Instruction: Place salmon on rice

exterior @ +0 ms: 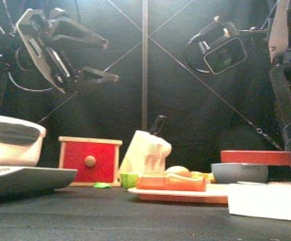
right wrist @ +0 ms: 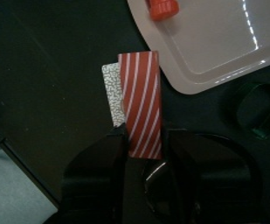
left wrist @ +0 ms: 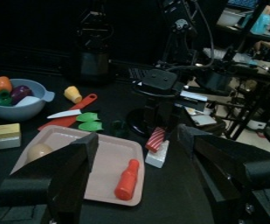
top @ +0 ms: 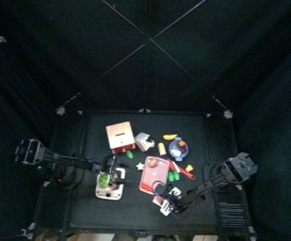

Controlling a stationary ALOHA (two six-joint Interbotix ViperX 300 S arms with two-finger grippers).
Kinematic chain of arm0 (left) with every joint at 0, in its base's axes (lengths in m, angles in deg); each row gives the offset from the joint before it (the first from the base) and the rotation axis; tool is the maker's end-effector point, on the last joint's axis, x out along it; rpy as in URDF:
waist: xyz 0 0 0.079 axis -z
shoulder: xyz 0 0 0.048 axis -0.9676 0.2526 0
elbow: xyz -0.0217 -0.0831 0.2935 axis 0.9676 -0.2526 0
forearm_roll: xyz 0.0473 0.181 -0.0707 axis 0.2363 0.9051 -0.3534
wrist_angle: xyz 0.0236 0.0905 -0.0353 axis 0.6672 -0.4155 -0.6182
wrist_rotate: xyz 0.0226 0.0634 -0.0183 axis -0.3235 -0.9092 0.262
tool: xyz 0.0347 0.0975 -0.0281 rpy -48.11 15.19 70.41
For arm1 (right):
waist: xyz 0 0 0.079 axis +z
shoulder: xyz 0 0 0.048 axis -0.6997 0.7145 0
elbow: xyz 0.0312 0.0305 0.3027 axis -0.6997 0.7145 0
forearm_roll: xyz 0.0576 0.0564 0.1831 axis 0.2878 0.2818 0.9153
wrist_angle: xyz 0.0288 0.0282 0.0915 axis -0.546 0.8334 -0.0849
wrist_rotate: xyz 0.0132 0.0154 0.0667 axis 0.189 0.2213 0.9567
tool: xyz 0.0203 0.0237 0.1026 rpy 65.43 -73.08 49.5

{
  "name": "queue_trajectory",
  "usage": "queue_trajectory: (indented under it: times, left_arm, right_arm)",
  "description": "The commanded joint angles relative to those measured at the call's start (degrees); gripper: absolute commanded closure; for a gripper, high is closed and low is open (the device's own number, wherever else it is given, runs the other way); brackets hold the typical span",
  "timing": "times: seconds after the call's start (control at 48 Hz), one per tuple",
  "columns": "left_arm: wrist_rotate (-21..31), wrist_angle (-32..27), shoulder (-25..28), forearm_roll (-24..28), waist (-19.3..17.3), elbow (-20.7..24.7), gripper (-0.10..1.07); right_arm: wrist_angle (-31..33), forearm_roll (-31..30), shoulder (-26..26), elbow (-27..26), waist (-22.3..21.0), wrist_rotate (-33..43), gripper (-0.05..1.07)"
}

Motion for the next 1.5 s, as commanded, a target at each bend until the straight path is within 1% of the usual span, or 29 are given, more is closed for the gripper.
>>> queue_trajectory:
  times: [0.0, 0.188, 0.354, 1.479]
  left_arm:
    - [-0.1, 0.4, -2.0, -0.2, 0.0, -0.2, -0.05]
    - [-0.1, 0.4, -4.1, -1.2, -0.1, -1.8, -0.05]
    - [-0.2, 0.5, -5.1, -2.5, 0.0, -2.5, -0.05]
    - [-0.3, 0.4, -5.1, -1.8, 0.0, -2.7, -0.05]
  right_arm:
    - [-0.3, 0.3, -1.0, -1.2, 0.1, 0.0, 0.39]
    - [-1.0, 0.4, -0.8, -1.7, 0.1, 0.0, 0.39]
    - [-1.1, 0.4, -0.5, -2.0, 0.1, 0.0, 0.39]
    - [-1.5, 1.4, 0.6, -2.1, 0.6, 0.0, 0.38]
